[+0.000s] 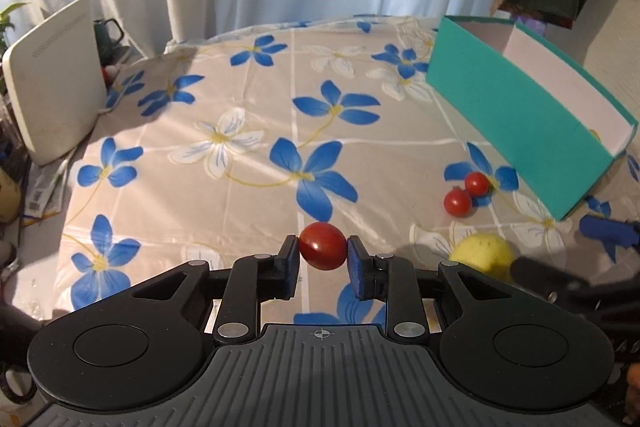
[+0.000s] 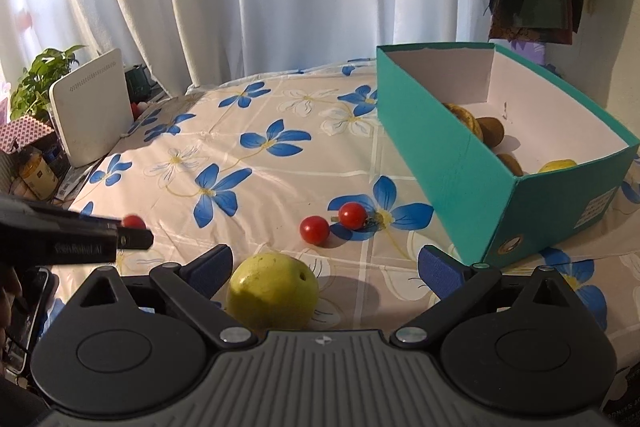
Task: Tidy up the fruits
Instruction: 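Grasp the green apple on the cloth with the right gripper while the left gripper lifts the tomato, then lower the tomato into the box and open the left gripper while the right gripper carries the apple over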
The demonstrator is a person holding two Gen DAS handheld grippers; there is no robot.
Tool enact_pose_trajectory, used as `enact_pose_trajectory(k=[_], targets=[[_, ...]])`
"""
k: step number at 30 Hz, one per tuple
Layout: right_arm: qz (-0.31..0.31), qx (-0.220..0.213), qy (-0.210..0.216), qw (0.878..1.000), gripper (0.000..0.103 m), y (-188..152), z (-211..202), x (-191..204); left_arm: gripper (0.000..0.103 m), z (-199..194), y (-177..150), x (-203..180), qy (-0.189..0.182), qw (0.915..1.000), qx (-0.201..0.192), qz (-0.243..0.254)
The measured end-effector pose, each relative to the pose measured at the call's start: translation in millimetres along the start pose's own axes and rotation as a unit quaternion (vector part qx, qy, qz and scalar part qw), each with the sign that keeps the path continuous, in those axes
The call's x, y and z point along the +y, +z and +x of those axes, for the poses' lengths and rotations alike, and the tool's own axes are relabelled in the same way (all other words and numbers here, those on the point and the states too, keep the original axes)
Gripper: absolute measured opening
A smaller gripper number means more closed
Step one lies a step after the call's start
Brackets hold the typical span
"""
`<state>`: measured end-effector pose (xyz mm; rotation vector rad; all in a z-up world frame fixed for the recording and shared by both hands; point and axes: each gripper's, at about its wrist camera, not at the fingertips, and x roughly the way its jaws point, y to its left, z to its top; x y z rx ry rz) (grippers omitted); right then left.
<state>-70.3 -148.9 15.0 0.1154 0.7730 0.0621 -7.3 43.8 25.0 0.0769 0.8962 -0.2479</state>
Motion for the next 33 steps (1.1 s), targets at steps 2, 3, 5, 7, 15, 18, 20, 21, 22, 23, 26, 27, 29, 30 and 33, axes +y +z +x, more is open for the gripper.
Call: enact_pose_trajectory(k=[2,3,5,7,15,18,20,21,22,23,26,27,29,30,33], targets=[[-0.012,0.025,0.007,1.0,0.1,-2,10,8,0.029,-2,3,4,0.006,1.0,-0.002,-0.007],[-0.02,0.037,0.01,0.999,0.1,-3,15,12,0.029,-2,3,6,0.009,0.9999,-0.002,-0.008],[-0.036,0.052,0.008,0.998,0.1,-4,24,19,0.029,-2,3,10,0.014,0.9998,0.001,-0.013],[-0.046,0.062,0.004,0.997,0.1,-5,32,24,0.029,-1,2,15,0.018,0.9997,0.005,-0.018],[-0.058,0.083,0.007,0.995,0.095,-1,52,36,0.029,4,-1,28,0.023,0.9992,0.018,-0.027],[-0.058,0.094,0.007,0.994,0.09,-1,60,38,0.029,6,0,30,0.023,0.9991,0.022,-0.027],[-0.056,0.105,0.008,0.993,0.084,0,66,39,0.029,8,1,30,0.022,0.9992,0.024,-0.025],[-0.055,0.11,0.007,0.992,0.082,0,68,39,0.029,9,2,30,0.021,0.9992,0.025,-0.024],[-0.054,0.116,0.009,0.992,0.078,-1,71,39,0.029,9,2,29,0.02,0.9992,0.025,-0.023],[-0.053,0.12,0.009,0.991,0.076,-1,73,39,0.029,10,3,29,0.019,0.9993,0.026,-0.021],[-0.052,0.125,0.004,0.991,0.07,-1,77,38,0.029,13,4,27,0.014,0.9993,0.03,-0.017],[-0.049,0.124,0.006,0.991,0.07,0,78,37,0.029,15,4,26,0.014,0.9993,0.033,-0.015],[-0.047,0.121,0.009,0.991,0.07,0,78,35,0.029,18,4,23,0.009,0.9992,0.039,-0.01],[-0.049,0.119,0.009,0.992,0.07,0,78,35,0.029,20,5,21,0.004,0.999,0.043,-0.007],[-0.047,0.116,0.007,0.992,0.07,-1,76,34,0.029,23,6,14,-0.003,0.9988,0.048,0.006]])
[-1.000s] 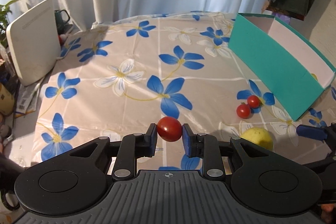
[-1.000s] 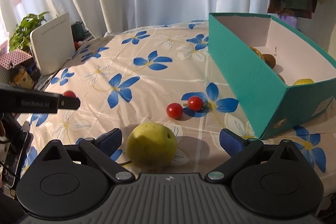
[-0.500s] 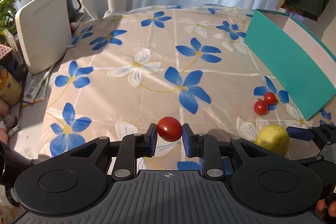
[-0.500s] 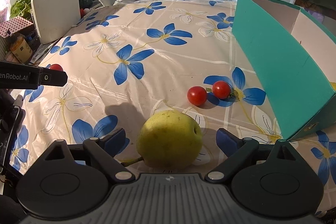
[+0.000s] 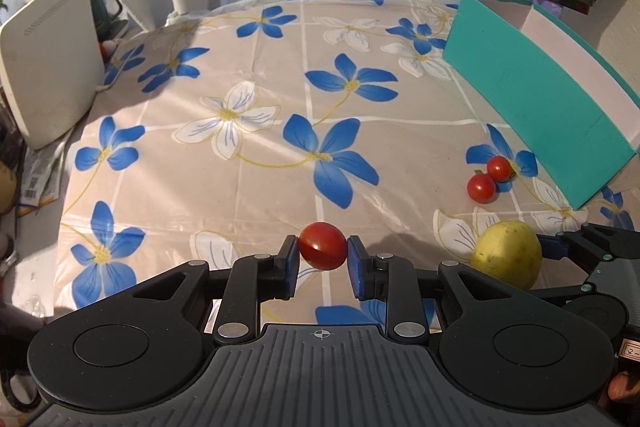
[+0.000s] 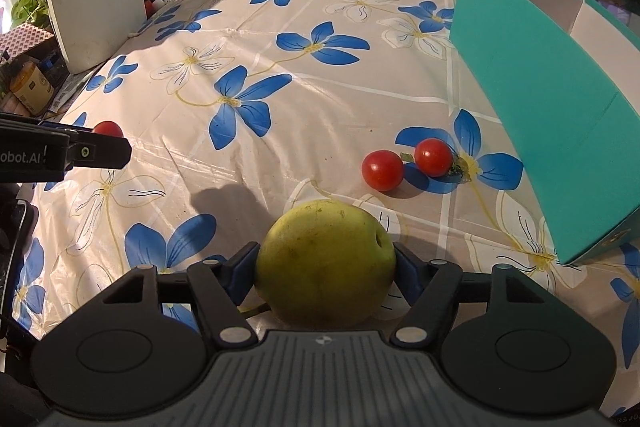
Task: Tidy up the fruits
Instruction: 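Lower the tomato into the box and open the left gripper while the right gripper carries the apple over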
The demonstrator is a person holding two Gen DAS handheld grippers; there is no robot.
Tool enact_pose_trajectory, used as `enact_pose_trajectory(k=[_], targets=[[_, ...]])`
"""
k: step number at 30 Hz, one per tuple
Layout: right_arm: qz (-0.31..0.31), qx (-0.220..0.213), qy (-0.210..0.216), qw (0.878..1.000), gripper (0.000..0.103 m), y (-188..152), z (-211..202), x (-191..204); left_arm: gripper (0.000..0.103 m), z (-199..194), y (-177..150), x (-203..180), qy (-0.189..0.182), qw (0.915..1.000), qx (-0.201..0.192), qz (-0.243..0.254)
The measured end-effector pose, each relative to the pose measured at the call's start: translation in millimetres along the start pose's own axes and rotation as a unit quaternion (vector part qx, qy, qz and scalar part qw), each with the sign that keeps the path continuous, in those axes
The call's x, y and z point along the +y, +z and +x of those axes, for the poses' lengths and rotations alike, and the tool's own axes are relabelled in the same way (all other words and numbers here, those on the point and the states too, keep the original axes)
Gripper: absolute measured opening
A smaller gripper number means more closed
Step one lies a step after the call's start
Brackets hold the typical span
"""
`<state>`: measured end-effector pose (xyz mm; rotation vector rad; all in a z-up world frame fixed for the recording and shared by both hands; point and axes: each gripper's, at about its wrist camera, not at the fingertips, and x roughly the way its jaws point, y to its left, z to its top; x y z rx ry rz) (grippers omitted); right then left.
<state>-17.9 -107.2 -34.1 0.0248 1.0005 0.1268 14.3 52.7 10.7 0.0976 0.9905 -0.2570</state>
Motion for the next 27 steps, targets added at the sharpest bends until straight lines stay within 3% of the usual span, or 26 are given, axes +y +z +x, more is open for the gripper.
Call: enact_pose_trajectory(k=[8,14,22,27], targets=[[0.041,-0.034,-0.024,0.998,0.07,0,-27,-24,0.029,5,17,-38,-0.013,0.9976,-0.002,0.068],[0.084,-0.077,-0.053,0.992,0.07,-1,-63,-49,0.029,-8,48,-79,-0.044,0.9922,-0.033,0.112],[0.146,-0.135,-0.11,0.974,0.07,-12,-110,-87,0.029,-29,110,-146,-0.093,0.9828,-0.083,0.137],[0.181,-0.157,-0.142,0.96,0.07,-23,-129,-107,0.029,-17,137,-199,-0.107,0.9747,-0.103,0.168]])
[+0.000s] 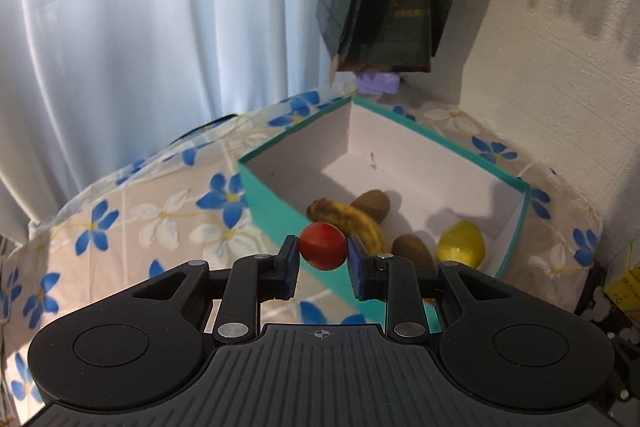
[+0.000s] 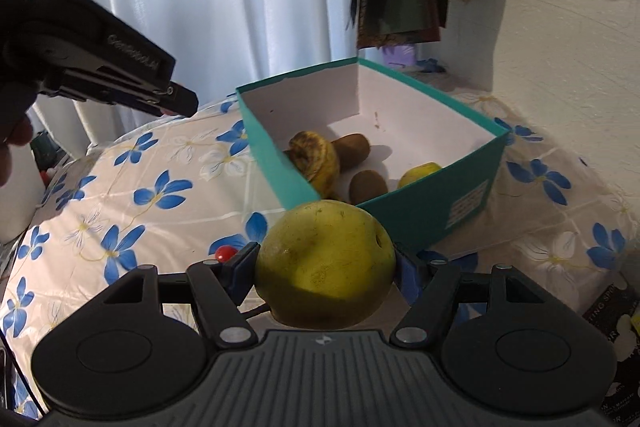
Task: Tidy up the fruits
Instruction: 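Lower the tomato into the box and open the left gripper while the right gripper carries the apple over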
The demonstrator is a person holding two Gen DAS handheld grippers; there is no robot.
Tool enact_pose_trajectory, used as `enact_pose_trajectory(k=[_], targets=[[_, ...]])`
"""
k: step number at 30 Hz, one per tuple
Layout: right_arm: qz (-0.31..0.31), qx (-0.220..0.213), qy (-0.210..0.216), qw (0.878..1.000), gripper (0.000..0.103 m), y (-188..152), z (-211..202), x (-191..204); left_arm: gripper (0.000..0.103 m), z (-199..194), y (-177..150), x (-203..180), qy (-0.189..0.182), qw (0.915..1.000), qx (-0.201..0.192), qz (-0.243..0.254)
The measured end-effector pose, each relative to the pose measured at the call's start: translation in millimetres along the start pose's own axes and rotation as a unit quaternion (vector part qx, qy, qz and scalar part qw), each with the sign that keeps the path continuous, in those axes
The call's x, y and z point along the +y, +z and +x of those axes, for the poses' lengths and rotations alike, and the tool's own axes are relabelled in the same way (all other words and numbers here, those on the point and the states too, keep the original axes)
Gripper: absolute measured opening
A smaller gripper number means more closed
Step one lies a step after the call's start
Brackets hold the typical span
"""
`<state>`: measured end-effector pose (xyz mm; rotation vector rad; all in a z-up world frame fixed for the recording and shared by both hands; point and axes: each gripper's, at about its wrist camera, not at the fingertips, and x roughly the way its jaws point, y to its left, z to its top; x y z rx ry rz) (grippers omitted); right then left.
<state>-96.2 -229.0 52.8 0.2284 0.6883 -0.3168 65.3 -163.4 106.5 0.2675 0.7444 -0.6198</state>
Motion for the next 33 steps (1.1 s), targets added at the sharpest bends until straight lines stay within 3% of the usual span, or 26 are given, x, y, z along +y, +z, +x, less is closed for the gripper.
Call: enact_pose_trajectory(k=[8,16,31,33], targets=[[0.037,-0.02,-0.034,0.999,0.07,-1,-11,-27,0.029,73,23,-49,-0.03,0.9987,0.013,0.038],[0.059,-0.028,-0.06,0.996,0.07,-3,-17,-45,0.029,122,25,-69,-0.042,0.997,0.042,0.049],[0.076,-0.028,-0.077,0.994,0.07,-1,-14,-60,0.031,172,13,-81,-0.026,0.994,0.082,0.068],[0.078,-0.029,-0.076,0.994,0.07,0,-12,-61,0.035,174,12,-80,-0.024,0.994,0.084,0.066]])
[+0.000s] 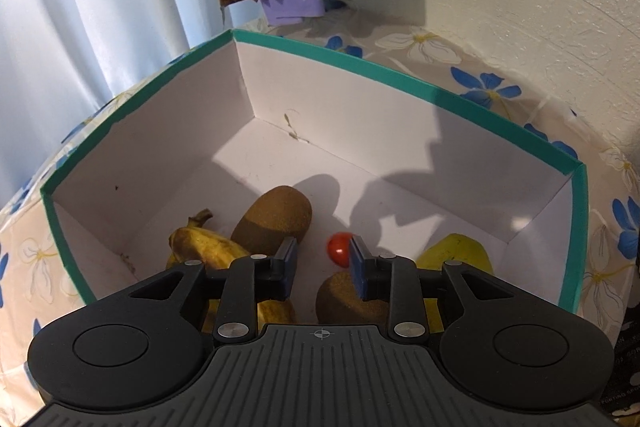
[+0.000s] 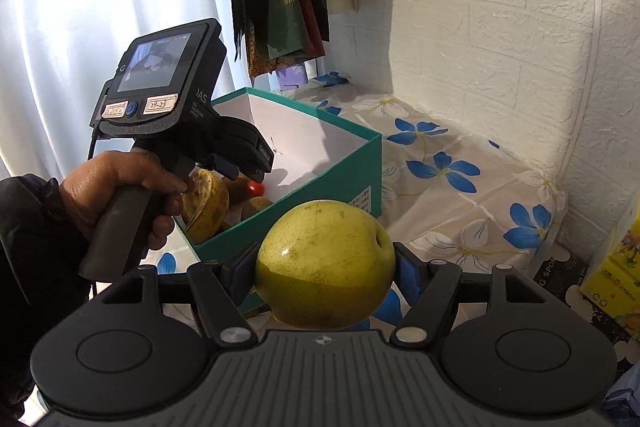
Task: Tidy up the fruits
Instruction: 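Lower the tomato into the box and open the left gripper while the right gripper carries the apple over, then lower the green apple into the box and open the right gripper while the left gripper withdraws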
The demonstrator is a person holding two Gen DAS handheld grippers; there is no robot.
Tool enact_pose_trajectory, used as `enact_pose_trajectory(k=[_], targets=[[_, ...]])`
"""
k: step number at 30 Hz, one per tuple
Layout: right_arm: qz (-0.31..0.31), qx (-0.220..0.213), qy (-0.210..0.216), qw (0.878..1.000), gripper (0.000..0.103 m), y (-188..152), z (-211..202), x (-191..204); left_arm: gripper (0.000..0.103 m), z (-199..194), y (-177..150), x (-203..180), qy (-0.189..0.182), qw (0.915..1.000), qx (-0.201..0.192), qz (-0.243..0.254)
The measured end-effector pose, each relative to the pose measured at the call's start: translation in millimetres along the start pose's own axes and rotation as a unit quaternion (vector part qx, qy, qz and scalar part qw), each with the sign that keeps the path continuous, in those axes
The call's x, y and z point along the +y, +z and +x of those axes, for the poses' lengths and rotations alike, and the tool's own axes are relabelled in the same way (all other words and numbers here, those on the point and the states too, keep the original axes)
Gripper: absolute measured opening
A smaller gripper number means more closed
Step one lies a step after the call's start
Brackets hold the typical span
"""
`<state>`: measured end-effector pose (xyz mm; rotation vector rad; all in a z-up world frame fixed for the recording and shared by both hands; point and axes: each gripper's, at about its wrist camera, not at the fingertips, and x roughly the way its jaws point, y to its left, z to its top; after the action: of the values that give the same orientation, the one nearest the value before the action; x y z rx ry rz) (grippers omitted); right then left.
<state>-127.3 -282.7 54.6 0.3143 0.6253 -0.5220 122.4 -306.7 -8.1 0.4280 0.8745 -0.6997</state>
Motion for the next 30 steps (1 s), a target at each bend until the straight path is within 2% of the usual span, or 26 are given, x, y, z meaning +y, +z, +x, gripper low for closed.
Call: enact_pose_trajectory(k=[3,6,8,10,18,30], targets=[[0.002,-0.002,0.001,1.0,0.07,2,2,-1,0.046,0,0,1,0.007,1.0,-0.004,0.0],[0.003,-0.004,0.001,1.0,0.07,4,6,-3,0.068,-10,-2,5,0.009,0.9997,-0.021,-0.007],[0.001,-0.005,0.0,1.0,0.07,7,9,-3,0.089,-22,-3,8,0.019,0.999,-0.039,-0.013],[0.001,-0.007,0.0,1.0,0.07,9,11,-3,0.096,-37,-6,13,0.025,0.9981,-0.052,-0.02],[-0.012,-0.017,0.008,1.0,0.07,19,20,4,0.097,-74,-21,37,0.038,0.9957,-0.049,-0.068],[-0.027,-0.028,0.013,0.999,0.07,32,29,11,0.099,-120,-53,72,0.065,0.9902,-0.051,-0.112]])
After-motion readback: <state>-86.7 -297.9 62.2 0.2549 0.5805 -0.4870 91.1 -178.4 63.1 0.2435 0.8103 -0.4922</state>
